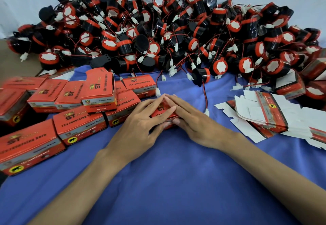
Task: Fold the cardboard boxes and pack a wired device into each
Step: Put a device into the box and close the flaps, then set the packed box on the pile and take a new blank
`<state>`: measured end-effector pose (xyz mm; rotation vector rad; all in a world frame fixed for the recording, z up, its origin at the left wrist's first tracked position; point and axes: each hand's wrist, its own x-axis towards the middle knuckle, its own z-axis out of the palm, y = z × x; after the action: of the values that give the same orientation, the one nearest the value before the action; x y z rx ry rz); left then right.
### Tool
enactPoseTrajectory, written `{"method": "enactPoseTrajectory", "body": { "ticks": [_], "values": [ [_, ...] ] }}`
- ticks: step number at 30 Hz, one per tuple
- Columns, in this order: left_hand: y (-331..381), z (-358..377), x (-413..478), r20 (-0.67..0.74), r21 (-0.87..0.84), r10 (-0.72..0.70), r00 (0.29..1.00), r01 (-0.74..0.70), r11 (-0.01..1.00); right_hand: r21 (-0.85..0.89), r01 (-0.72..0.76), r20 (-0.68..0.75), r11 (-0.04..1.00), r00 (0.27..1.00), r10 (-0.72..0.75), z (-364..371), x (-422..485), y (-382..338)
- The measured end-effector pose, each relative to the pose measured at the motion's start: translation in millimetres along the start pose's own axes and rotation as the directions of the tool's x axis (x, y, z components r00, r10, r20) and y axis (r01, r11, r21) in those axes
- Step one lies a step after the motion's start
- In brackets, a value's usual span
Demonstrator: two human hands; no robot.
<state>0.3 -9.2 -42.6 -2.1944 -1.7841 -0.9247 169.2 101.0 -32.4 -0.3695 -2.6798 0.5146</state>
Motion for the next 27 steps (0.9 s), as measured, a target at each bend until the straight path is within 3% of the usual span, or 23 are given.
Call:
{"method": "enactPoseTrajectory", "body": {
  "ticks": [3,4,6,8,9,12,14,17,21,27],
  "values": [
    [6,-3,-1,-0.032,0.036,-0.006,0.999,0.007,0.999,-0.105,-0.098,0.072,0.990,0.992,0.106,-10,-9,-3],
    [7,-4,-1,-0.050,0.057,-0.007,0.999,0.010,0.998,-0.174,-0.111,0.002,0.978,0.994,0.113,-16,-13,-4],
    [10,-8,-1,-0.107,0.106,-0.022,0.994,0.033,0.994,-0.357,-0.162,-0.285,0.920,0.957,0.058,-24,-25,1],
    [12,-10,0,-0.171,0.129,-0.031,0.985,0.053,0.990,-0.464,-0.387,-0.527,0.797,0.844,0.103,-35,-36,16],
    [13,-10,1,-0.190,0.130,-0.028,0.981,0.053,0.990,-0.455,-0.536,-0.574,0.711,0.787,0.226,-42,-41,24],
    [12,-9,0,-0.168,0.117,-0.030,0.985,0.050,0.992,-0.403,-0.825,-0.491,0.396,0.560,0.667,-54,-50,41],
    [6,-11,0,-0.164,0.170,-0.070,0.984,0.098,0.981,-0.449,-0.849,-0.425,0.279,0.477,0.770,-54,-53,44],
    [-1,-15,1,-0.184,0.286,-0.180,0.966,0.228,0.931,-0.472,-0.827,-0.392,0.306,0.508,0.767,-55,-55,46],
    [-1,-12,2,-0.196,0.324,-0.216,0.957,0.271,0.906,-0.463,-0.802,-0.392,0.377,0.567,0.725,-60,-56,41],
    [-9,-10,1,-0.215,0.347,-0.278,0.936,0.340,0.874,-0.527,-0.773,-0.412,0.353,0.596,0.689,-58,-56,35]
  ]
}}
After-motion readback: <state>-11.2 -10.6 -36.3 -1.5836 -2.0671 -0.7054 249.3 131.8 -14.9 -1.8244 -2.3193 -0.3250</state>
